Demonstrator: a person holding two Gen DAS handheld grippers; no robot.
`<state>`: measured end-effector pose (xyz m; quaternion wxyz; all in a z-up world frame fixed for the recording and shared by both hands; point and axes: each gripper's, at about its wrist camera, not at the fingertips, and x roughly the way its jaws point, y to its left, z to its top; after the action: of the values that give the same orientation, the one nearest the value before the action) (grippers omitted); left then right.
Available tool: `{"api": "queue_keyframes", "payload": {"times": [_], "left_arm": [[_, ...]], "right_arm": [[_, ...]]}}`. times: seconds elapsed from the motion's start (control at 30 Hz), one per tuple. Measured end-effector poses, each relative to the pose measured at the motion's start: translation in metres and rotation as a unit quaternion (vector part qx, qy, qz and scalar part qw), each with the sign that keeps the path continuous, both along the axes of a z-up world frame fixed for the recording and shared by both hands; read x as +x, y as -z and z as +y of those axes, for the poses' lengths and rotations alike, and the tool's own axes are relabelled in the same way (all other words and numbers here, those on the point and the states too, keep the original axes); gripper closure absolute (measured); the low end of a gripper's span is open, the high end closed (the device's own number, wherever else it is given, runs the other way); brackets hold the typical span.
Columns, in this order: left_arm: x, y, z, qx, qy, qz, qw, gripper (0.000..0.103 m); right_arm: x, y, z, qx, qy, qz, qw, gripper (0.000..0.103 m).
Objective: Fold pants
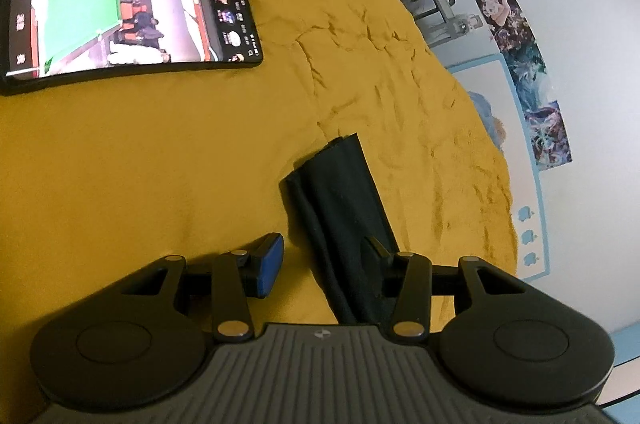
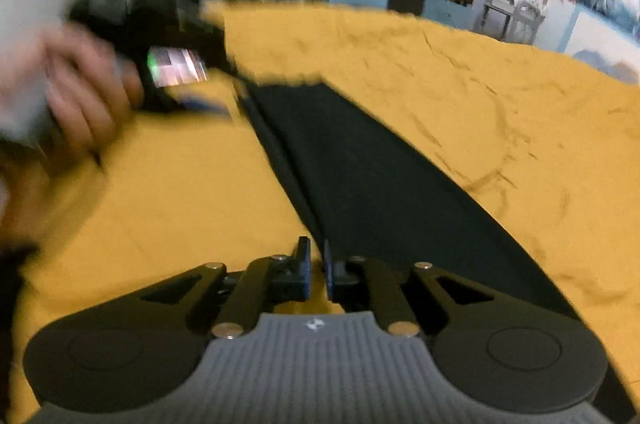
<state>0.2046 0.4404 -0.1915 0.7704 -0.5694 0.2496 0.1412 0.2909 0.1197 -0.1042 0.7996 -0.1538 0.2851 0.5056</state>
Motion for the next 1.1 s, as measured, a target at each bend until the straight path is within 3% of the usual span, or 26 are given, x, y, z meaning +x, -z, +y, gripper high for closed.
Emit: {"api": "queue_keyframes", "payload": {"times": [0.13,0.2,0.27,0.37,0.5,0.73,0.83,0.9,1.0,1.1], "left_arm": [[0.000,0.002,0.000,-0.005,-0.004,0.001,1.0000,0.050],[0.003,0.002,0.000,-0.004,-0.007,0.004,1.0000,0.046],[0.008,0.003,0.000,-0.010,-0.015,0.001,0.9998,0.042],[0.015,0.005,0.000,-0.017,-0.023,0.001,0.9996,0.037],[0.023,0.007,-0.002,-0.012,-0.038,-0.009,0.9992,0.037],[0.035,0.012,-0.006,-0.009,-0.067,-0.014,0.9976,0.054],[0.039,0.016,-0.009,-0.004,-0.070,-0.012,0.9974,0.070],[0.041,0.017,-0.011,-0.001,-0.071,-0.005,0.9974,0.093],[0.039,0.010,-0.015,0.015,-0.068,-0.015,0.9974,0.097],[0.039,-0.005,-0.022,0.057,-0.058,-0.028,0.9963,0.097]], "right_arm": [[0.021,-0.001,0.000,0.040,0.075,0.012,0.996,0.100],[0.028,0.014,0.006,0.019,0.113,0.020,0.993,0.097],[0.028,0.036,0.015,-0.022,0.094,0.057,0.994,0.097],[0.007,0.041,0.018,-0.039,0.077,0.007,0.996,0.099],[0.012,0.021,-0.006,0.020,0.127,0.010,0.992,0.098],[0.021,0.024,-0.047,0.008,0.220,0.017,0.975,0.096],[0.019,0.044,-0.054,0.003,0.222,0.046,0.974,0.094],[0.011,0.063,-0.048,-0.018,0.218,0.036,0.975,0.093],[0.008,0.067,-0.044,-0.008,0.221,0.030,0.975,0.093],[0.012,0.060,-0.057,0.032,0.226,0.053,0.972,0.085]]}}
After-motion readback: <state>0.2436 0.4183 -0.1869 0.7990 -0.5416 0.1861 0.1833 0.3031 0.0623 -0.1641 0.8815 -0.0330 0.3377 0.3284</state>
